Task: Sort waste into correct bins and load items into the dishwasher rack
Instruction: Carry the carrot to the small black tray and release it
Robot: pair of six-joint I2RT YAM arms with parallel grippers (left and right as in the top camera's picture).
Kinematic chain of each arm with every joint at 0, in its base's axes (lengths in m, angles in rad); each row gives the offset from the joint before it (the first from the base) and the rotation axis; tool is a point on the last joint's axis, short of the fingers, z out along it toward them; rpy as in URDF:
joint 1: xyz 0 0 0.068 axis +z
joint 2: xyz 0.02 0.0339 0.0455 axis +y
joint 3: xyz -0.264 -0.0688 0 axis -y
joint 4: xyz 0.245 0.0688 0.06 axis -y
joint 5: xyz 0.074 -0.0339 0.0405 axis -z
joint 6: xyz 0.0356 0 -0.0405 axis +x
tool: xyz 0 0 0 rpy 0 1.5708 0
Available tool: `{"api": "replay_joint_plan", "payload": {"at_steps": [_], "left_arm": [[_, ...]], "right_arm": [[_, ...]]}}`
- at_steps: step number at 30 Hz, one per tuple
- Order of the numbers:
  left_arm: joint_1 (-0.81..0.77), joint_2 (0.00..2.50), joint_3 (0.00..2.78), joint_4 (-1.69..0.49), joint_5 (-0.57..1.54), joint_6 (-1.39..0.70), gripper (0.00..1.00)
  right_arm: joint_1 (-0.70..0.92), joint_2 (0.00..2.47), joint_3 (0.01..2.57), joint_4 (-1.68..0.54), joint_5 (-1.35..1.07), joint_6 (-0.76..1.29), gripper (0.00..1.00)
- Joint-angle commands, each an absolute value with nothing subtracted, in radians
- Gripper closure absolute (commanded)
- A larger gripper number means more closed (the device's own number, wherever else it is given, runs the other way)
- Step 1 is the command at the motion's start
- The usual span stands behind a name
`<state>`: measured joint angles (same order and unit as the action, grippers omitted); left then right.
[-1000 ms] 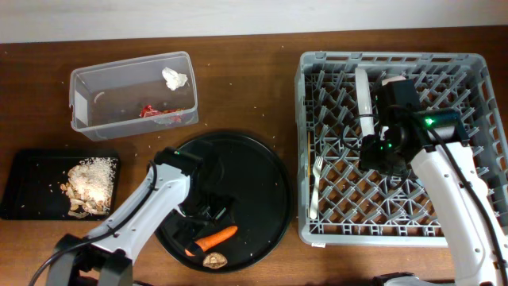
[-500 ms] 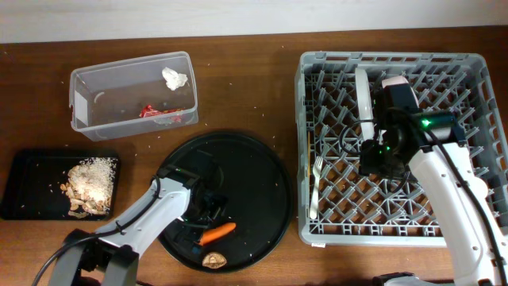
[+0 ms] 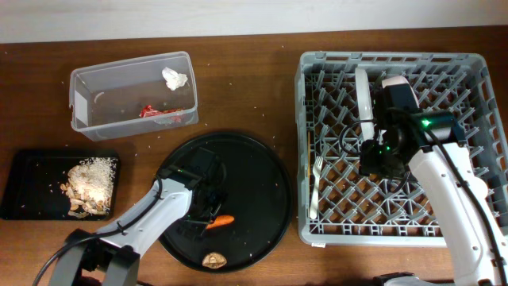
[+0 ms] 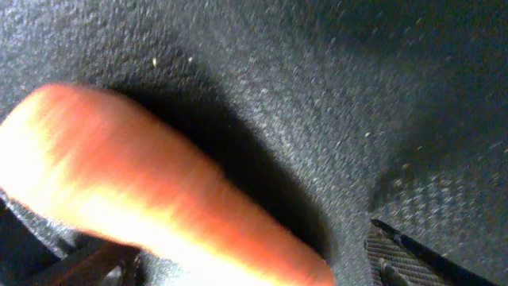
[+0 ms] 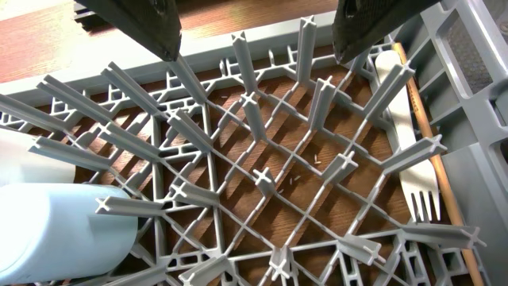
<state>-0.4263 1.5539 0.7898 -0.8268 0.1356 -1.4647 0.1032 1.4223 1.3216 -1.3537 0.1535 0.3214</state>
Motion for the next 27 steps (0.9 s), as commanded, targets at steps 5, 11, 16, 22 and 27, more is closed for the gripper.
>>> {"api": "replay_joint_plan", "payload": {"at_steps": [5,11,16,22,27], "left_arm": [[-0.429,1.555,0.784,-0.816,0.035,-1.473,0.32],[-0.429,1.555,0.784,-0.815,-0.051,-1.473,0.57],[-0.429,1.555,0.784,-0.815,-0.08,-1.472,0.78],[-0.429,1.553,0.785,-0.816,-0.165,-1.441,0.87],[-0.375,1.512,0.807,-0.839,-0.207,-1.315,0.91]], "right_arm": [[0.096,1.422,1.311,-1.351,0.17,0.318,0.36],[0.096,1.422,1.311,-1.351,0.17,0.318,0.36],[0.096,1.422,1.311,-1.351,0.17,0.318,0.36],[0.096,1.422,1.311,-1.351,0.17,0.318,0.36],[0.096,1.422,1.311,-1.351,0.17,0.318,0.36]]}}
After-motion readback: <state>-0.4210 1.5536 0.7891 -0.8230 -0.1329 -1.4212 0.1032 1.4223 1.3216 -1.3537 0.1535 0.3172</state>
